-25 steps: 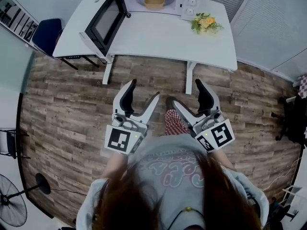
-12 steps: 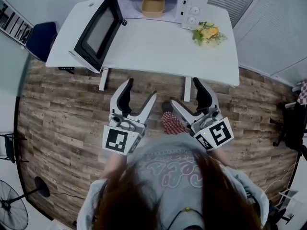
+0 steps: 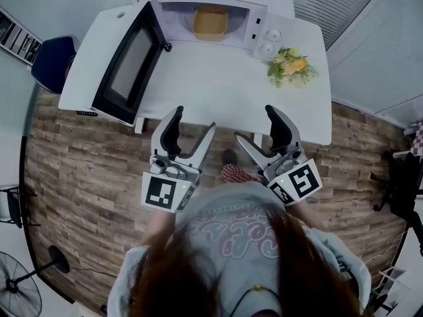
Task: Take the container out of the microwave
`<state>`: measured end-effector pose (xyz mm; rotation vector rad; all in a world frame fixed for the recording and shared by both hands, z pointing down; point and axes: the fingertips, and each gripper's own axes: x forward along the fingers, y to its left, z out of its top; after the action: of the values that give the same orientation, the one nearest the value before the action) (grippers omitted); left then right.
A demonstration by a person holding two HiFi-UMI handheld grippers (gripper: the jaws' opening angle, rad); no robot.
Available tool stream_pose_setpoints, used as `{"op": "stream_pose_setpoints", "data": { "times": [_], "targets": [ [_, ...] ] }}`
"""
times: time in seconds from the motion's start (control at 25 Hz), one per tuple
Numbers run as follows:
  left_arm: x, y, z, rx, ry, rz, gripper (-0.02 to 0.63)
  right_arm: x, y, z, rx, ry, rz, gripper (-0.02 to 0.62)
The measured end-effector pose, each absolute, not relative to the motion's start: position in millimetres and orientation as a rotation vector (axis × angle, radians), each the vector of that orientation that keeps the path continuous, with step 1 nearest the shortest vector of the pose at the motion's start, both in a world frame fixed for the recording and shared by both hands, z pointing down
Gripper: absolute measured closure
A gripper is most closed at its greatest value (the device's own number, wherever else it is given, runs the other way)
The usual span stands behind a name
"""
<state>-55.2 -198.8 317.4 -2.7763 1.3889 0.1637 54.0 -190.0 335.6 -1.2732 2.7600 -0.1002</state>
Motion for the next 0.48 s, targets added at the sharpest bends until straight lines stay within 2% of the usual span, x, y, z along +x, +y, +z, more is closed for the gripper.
{"op": "stream_pose_setpoints", "data": {
  "times": [0.48],
  "targets": [
    [-46.9, -268.6, 309.4, -2.750, 1.438, 0.165, 0.310, 57.2, -266.3, 330.4, -1.203, 2.796, -0.092, 0.222]
  ]
}}
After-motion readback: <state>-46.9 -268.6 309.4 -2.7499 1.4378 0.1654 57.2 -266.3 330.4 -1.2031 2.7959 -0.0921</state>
